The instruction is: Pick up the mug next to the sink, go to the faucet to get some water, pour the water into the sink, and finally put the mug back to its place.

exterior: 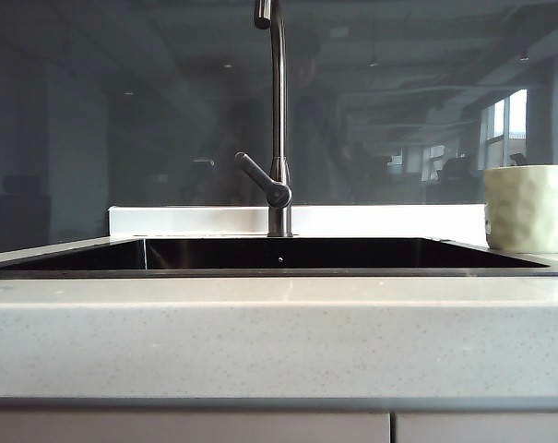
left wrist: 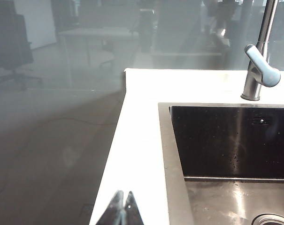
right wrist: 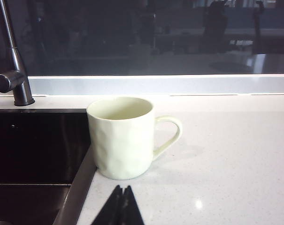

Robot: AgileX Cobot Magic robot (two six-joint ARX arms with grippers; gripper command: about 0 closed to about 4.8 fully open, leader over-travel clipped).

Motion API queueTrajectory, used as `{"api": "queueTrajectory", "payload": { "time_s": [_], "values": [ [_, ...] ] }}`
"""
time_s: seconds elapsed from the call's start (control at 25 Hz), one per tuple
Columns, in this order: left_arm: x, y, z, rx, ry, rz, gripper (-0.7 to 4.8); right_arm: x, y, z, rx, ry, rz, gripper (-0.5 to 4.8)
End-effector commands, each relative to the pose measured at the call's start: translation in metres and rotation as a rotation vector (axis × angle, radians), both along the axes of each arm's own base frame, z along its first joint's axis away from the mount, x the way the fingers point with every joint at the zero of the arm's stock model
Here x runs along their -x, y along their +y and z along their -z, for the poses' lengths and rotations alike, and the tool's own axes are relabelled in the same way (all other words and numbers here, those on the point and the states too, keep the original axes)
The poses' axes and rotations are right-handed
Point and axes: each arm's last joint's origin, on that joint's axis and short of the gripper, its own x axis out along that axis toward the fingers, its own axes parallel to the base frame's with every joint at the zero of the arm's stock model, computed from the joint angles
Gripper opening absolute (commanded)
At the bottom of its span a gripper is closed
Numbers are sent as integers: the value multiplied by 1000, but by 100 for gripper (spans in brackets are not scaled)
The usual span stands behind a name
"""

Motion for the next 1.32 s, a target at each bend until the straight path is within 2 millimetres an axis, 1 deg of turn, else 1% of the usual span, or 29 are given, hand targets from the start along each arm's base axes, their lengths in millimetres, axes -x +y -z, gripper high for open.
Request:
{"api": "queueTrajectory", "payload": {
  "time_s": [0.04,0.28,0.32,0.4,0.48,0.6,0.68,0.76,0.8,0.84,0.88,0.92,0.96,1.0,1.04,1.08,1.12,1.16,1.2,1.24,1.28,1.32],
  "values": [
    [0,0,-3,4,-16,-3,-3,0,0,-1,3,-19,1,-8],
    [0,1,-3,6,-17,-16,-5,0,0,-1,3,-22,2,-8],
    [1,1,-7,37,-58,-35,-5,0,0,-2,-9,-35,0,-8],
    [3,1,-19,113,-184,-21,-5,1,0,-9,-104,-104,-13,-8],
    [4,1,-29,154,-254,-9,-5,3,0,-17,-164,-156,-18,-8],
    [-1,1,-42,152,-226,0,-5,5,-2,-23,-187,-116,43,-8],
    [-12,-1,-51,145,-210,32,-5,5,-3,-25,-190,-118,73,-8],
    [-31,-3,-56,136,-200,81,-5,2,-5,-26,-191,-108,115,-8],
    [-46,-5,-58,126,-181,115,-5,-2,-6,-25,-189,-91,127,-8],
    [-58,-6,-58,120,-164,130,-5,-4,-7,-25,-185,-81,135,-8],
    [-78,-8,-57,117,-140,148,-5,-11,-10,-25,-171,-60,151,-8],
    [-92,-9,-56,121,-124,153,-5,-15,-11,-25,-156,-50,148,-8],
    [-116,-11,-52,119,-109,195,-5,-25,-14,-23,-131,-32,146,-8],
    [-127,-13,-51,126,-107,231,-5,-29,-16,-23,-130,-32,144,-5],
    [-151,-16,-46,152,-99,312,-5,-40,-22,-21,-123,-6,164,41],
    [-161,-17,-43,164,-97,345,-5,-47,-25,-19,-105,24,171,86],
    [-181,-20,-38,193,-88,402,-5,-59,-31,-17,-75,69,143,130],
    [-191,-21,-34,208,-86,430,-5,-66,-34,-16,-53,89,118,131],
    [-207,-23,-28,224,-81,483,-5,-79,-41,-14,-8,105,73,133],
    [-213,-24,-26,228,-78,500,-5,-87,-44,-12,8,99,44,154],
    [-225,-25,-22,227,-75,526,-5,-100,-49,-9,40,95,24,200],
    [-229,-26,-19,226,-70,533,-5,-107,-51,-6,58,101,25,215]
  ]
}}
